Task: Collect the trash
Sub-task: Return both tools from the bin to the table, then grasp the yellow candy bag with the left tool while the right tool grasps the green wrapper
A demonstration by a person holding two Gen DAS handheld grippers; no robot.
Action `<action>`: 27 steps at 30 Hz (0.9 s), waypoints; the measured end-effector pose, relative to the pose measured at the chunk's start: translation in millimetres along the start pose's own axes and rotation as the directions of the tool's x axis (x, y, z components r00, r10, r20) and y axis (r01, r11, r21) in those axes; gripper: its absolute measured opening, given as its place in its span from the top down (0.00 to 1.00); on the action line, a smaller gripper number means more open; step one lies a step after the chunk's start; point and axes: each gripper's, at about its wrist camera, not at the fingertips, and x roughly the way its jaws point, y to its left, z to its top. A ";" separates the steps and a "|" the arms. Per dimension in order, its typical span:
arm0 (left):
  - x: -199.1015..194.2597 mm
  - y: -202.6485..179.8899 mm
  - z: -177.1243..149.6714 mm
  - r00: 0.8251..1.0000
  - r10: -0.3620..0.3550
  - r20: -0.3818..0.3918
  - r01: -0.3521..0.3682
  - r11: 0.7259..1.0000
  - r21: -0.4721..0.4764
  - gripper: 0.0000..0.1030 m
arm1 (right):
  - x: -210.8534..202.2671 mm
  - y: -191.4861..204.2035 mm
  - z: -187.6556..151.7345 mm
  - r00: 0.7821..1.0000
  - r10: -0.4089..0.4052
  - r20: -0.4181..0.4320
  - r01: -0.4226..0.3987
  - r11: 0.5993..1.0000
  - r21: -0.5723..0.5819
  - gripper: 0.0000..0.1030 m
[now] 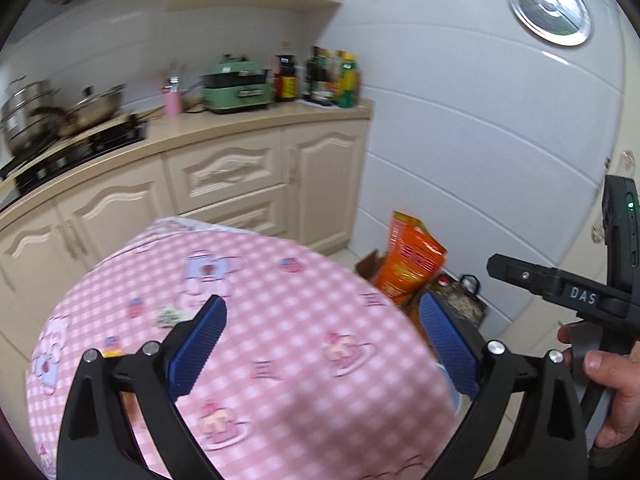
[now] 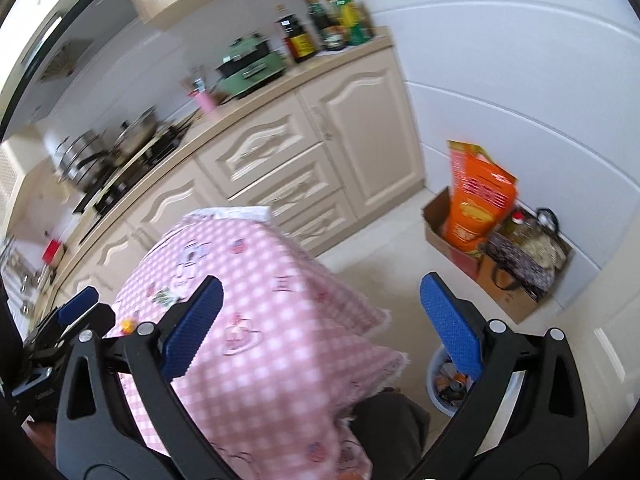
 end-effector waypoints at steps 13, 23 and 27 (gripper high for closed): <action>-35.5 126.1 -41.2 0.970 0.241 0.002 -0.239 0.961 -0.139 0.06 | 54.6 126.0 -6.3 0.988 0.116 -0.102 -0.138 0.958 -0.249 0.06; 2.6 186.2 -85.1 0.952 0.267 -0.153 -0.291 0.942 -0.165 0.06 | 125.7 193.9 -31.3 0.963 0.106 -0.248 -0.206 0.883 -0.421 0.06; 30.7 197.7 -95.0 0.950 0.236 -0.205 -0.270 0.950 -0.155 0.06 | 162.4 214.7 -44.4 0.950 0.071 -0.303 -0.220 0.842 -0.493 0.06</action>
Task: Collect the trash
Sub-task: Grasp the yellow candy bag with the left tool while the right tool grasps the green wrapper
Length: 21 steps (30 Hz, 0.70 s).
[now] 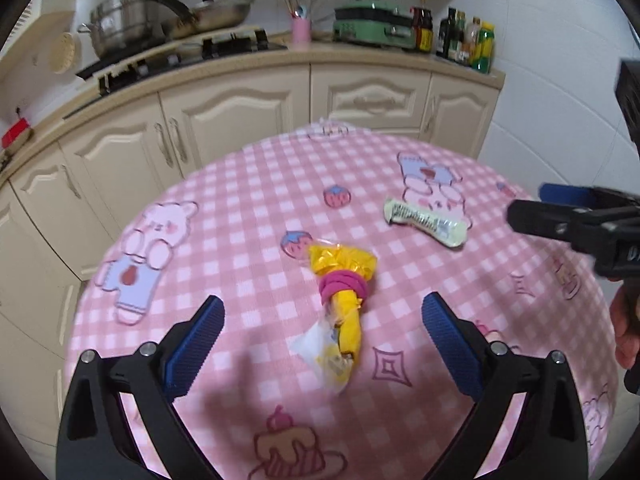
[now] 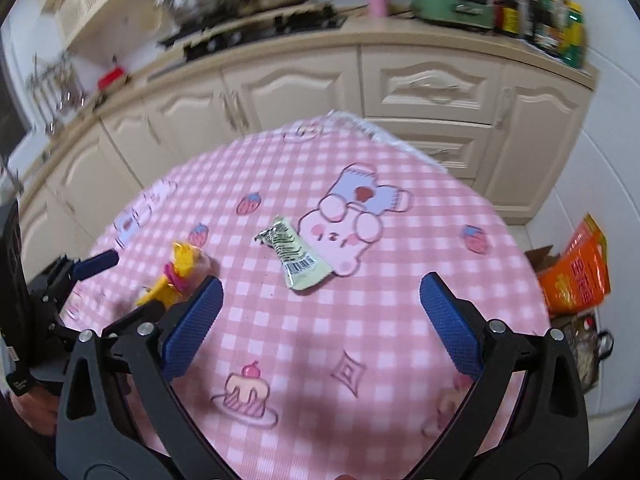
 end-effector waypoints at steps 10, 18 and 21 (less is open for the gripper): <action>28.2 -1.1 -5.9 0.997 -0.018 -0.075 0.018 1.000 0.002 0.26 | 73.0 33.0 10.7 0.996 -0.027 -0.085 0.013 0.986 -0.168 0.55; 18.1 1.7 -8.9 0.998 -0.044 -0.053 0.042 0.999 -0.032 0.80 | 43.1 12.7 -5.9 0.997 0.035 -0.065 -0.037 0.999 -0.036 0.87; 8.1 -8.0 -14.3 0.995 -0.085 -0.047 0.083 0.996 -0.043 0.80 | 22.1 3.0 -16.5 0.998 0.059 -0.031 -0.059 0.998 0.016 0.87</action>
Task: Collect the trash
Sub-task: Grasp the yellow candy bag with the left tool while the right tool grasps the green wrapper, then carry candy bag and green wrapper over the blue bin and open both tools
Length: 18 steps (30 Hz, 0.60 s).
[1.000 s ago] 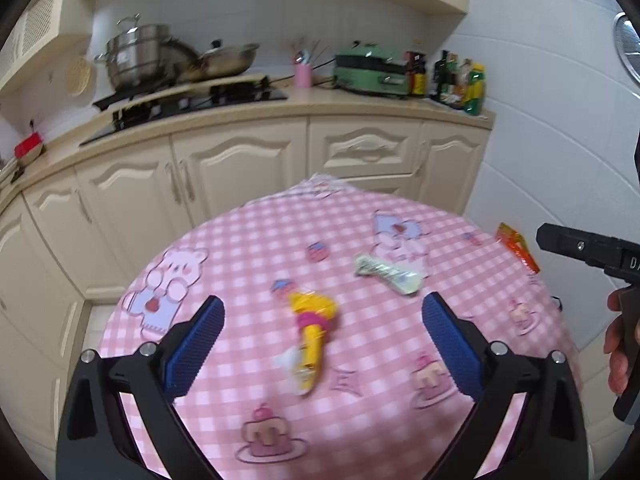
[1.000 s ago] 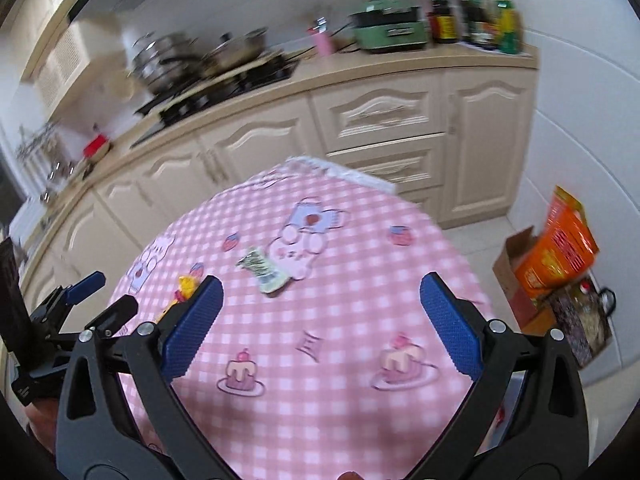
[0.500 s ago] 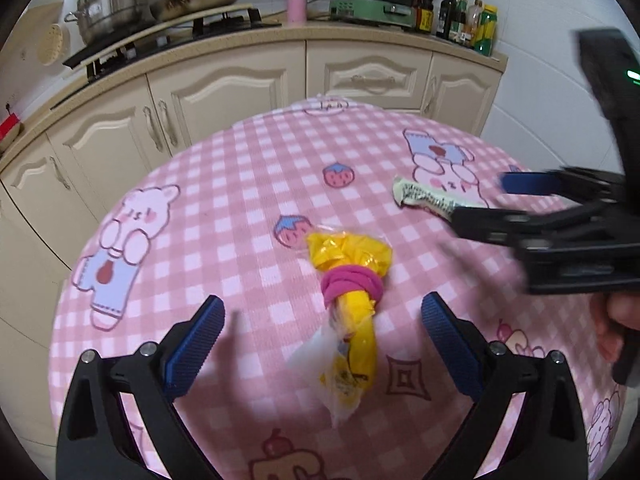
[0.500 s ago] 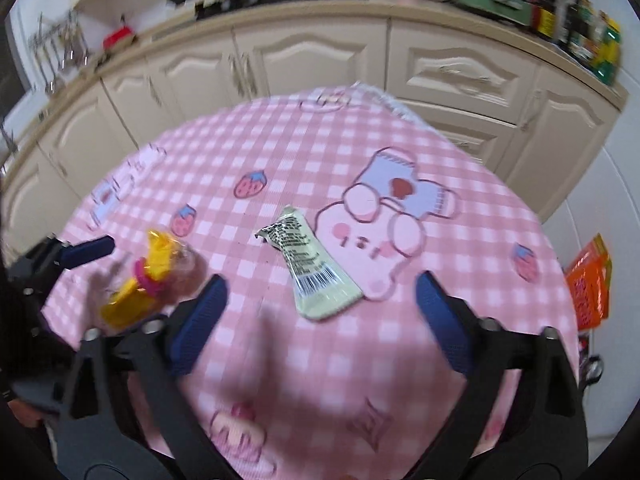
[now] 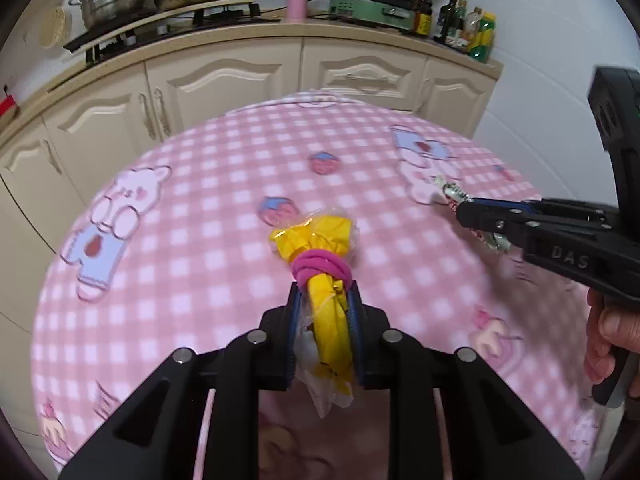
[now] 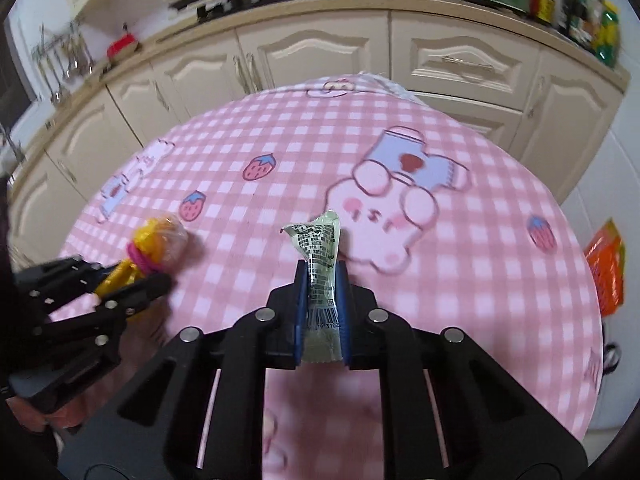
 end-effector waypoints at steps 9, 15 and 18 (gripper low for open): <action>-32.1 -63.5 4.0 0.993 -0.097 0.065 0.094 0.995 0.046 0.80 | -91.2 -52.0 -38.4 0.990 -0.016 0.140 -0.006 0.988 0.157 0.87; -49.8 -127.6 16.5 0.979 -0.181 0.097 0.168 0.978 0.124 0.80 | -147.3 -113.2 -74.7 0.975 -0.067 0.214 0.000 0.954 0.299 0.87; -50.9 -168.4 21.4 0.971 -0.220 0.096 0.201 0.964 0.174 0.80 | -169.7 -143.2 -97.3 0.966 -0.105 0.234 0.011 0.929 0.371 0.87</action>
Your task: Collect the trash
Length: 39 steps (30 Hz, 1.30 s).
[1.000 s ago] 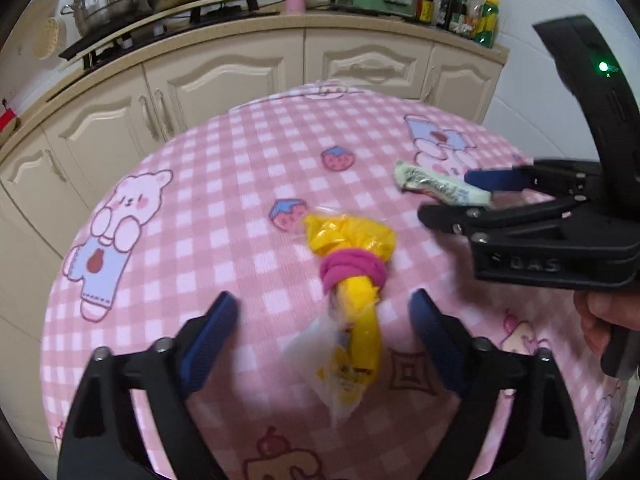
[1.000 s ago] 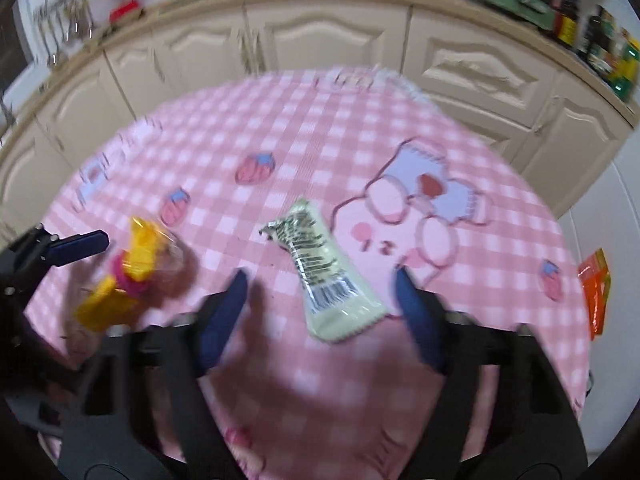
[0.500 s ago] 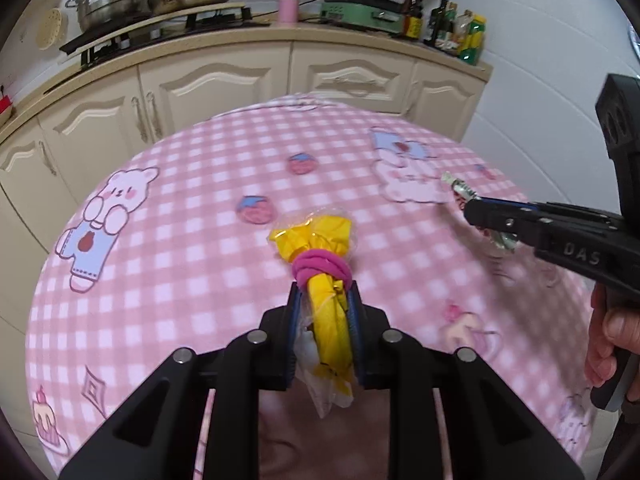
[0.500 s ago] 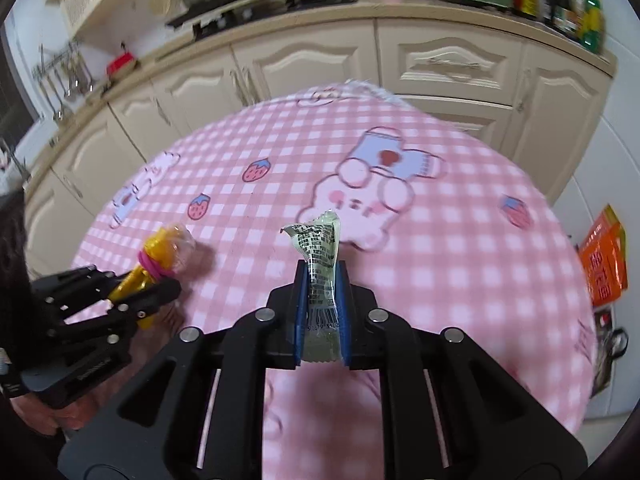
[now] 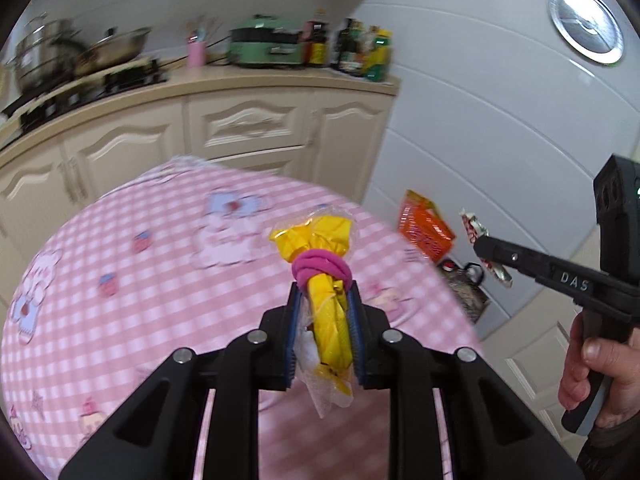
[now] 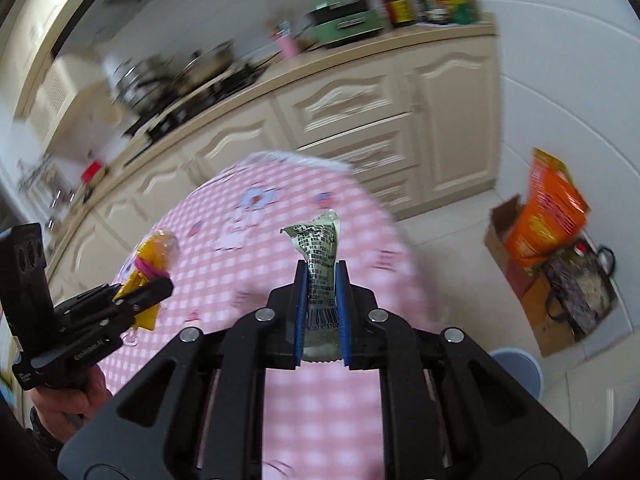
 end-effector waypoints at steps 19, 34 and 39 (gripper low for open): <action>162.3 -236.0 -23.2 0.888 -0.228 -0.399 0.329 0.921 0.207 0.80 | -47.4 -227.7 -81.4 0.976 -0.203 -0.082 0.219 0.880 0.422 0.87; 269.9 -293.8 -73.7 0.783 -0.085 -0.616 0.307 0.914 0.265 0.18 | -9.4 -299.7 -125.4 0.970 -0.164 -0.182 0.241 0.767 0.595 0.52; 257.7 -277.7 -60.1 0.835 -0.068 -0.547 0.242 0.937 0.253 0.16 | -21.9 -300.3 -127.2 0.968 -0.194 -0.157 0.249 0.747 0.616 0.24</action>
